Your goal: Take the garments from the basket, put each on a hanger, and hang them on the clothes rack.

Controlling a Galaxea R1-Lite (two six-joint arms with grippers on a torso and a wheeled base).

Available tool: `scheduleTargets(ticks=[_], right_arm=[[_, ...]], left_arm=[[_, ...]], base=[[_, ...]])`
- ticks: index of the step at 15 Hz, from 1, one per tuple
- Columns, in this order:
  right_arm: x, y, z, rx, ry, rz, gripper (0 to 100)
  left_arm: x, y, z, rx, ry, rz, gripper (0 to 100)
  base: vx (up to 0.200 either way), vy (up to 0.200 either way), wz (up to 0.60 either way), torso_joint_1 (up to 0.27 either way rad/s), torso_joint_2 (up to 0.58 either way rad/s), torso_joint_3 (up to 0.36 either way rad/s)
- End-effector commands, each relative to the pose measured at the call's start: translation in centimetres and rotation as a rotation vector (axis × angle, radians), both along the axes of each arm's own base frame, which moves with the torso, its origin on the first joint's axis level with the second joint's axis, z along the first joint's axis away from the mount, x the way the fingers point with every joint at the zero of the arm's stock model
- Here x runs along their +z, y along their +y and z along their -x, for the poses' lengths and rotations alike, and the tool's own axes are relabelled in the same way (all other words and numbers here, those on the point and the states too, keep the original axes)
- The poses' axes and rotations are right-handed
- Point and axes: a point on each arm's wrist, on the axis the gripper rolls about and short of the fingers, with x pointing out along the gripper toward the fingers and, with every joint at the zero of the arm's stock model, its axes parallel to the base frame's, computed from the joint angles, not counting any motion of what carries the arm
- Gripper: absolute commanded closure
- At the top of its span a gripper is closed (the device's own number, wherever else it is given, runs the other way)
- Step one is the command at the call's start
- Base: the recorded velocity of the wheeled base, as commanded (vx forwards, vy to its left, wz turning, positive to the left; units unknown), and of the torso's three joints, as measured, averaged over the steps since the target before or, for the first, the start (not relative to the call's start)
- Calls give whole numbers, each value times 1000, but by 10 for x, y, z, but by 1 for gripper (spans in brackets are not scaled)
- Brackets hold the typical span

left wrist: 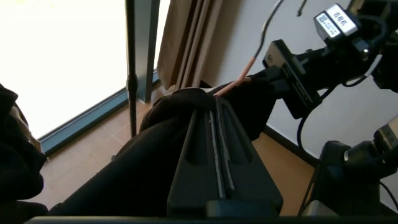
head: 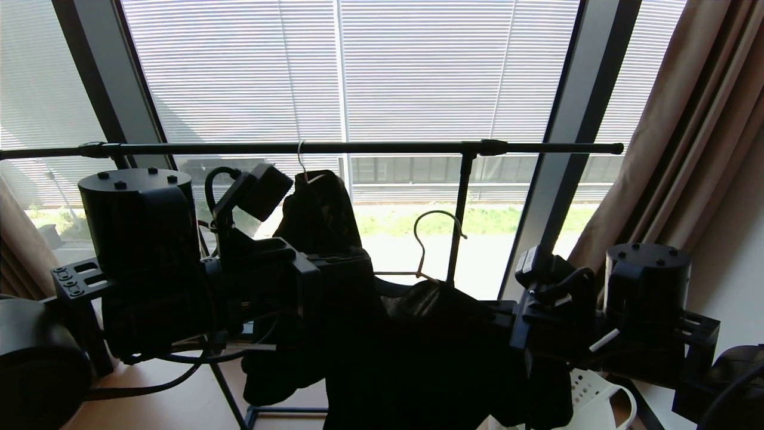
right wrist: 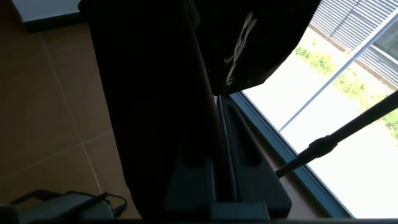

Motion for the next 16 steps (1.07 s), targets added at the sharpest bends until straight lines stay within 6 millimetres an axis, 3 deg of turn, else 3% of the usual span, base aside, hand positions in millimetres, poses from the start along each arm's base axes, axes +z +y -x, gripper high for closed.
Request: scheduleTargets(ticks=[1,7,16], right_arm=[[-5,2,-2,-3,25,-1,100],[1,3,-4,-30,46,-84,100],[8,1,1,-2,28,-149,100]], left_arm=[[5,-9,4,-8,-6,-12,100],[10,-28,16,-38,-28,-26,100],[7,-30,17,-23,-56,-91,100]], base=[[0,0,0,0,0,0],[0,0,0,0,0,0],[0,0,0,0,0,0]])
